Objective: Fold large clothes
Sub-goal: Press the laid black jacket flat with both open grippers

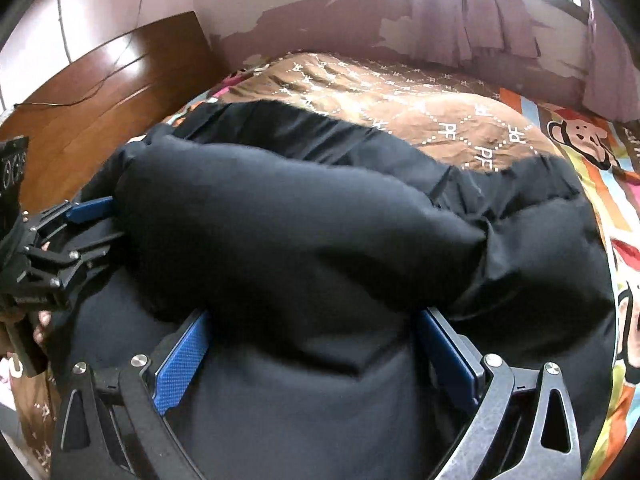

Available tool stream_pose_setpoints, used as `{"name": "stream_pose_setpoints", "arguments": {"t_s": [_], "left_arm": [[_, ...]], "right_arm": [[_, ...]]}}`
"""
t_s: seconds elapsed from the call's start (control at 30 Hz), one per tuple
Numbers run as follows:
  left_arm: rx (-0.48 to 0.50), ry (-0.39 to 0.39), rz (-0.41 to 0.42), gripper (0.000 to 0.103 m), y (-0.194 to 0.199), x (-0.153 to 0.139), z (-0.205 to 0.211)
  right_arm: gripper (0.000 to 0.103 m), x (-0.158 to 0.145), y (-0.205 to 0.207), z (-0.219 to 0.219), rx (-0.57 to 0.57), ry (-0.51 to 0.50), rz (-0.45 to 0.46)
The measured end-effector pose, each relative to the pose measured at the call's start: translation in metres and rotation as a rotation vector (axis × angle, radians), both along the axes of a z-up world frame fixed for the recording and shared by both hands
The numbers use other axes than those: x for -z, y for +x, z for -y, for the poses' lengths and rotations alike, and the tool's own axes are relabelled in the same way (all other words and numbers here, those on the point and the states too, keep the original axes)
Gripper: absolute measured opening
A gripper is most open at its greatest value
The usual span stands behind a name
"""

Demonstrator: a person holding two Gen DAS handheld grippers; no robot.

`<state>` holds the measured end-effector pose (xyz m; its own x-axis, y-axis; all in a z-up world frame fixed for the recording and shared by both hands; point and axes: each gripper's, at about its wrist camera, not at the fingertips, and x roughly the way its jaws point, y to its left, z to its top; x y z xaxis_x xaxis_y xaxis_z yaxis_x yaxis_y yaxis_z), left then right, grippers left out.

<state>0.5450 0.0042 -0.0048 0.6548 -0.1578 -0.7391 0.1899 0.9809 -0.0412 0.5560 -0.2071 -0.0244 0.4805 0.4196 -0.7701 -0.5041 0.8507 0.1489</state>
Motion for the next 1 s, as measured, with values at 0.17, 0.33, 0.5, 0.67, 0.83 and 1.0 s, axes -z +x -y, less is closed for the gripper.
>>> {"name": "stream_pose_setpoints", "arguments": {"t_s": [0.17, 0.33, 0.5, 0.67, 0.83, 1.0], "left_arm": [[-0.019, -0.006, -0.013, 0.09, 0.013, 0.009, -0.013], [-0.054, -0.071, -0.005, 0.09, 0.024, 0.006, -0.028], [-0.174, -0.154, -0.031, 0.089, 0.042, 0.002, -0.06], [-0.218, -0.246, -0.084, 0.09, 0.051, 0.008, -0.08], [-0.215, -0.272, -0.055, 0.09, 0.041, 0.013, -0.082], [-0.211, -0.274, -0.047, 0.09, 0.036, 0.014, -0.078]], "right_arm": [[0.103, 0.005, 0.027, -0.007, 0.006, -0.023, -0.001], [0.103, 0.006, 0.051, -0.009, 0.036, -0.024, -0.005], [0.103, 0.003, 0.071, 0.003, 0.127, -0.014, 0.01], [0.103, 0.013, 0.093, 0.023, 0.226, -0.001, -0.028], [0.103, 0.026, 0.098, 0.024, 0.21, 0.026, -0.071], [0.103, 0.028, 0.093, 0.031, 0.206, 0.079, -0.074]]}}
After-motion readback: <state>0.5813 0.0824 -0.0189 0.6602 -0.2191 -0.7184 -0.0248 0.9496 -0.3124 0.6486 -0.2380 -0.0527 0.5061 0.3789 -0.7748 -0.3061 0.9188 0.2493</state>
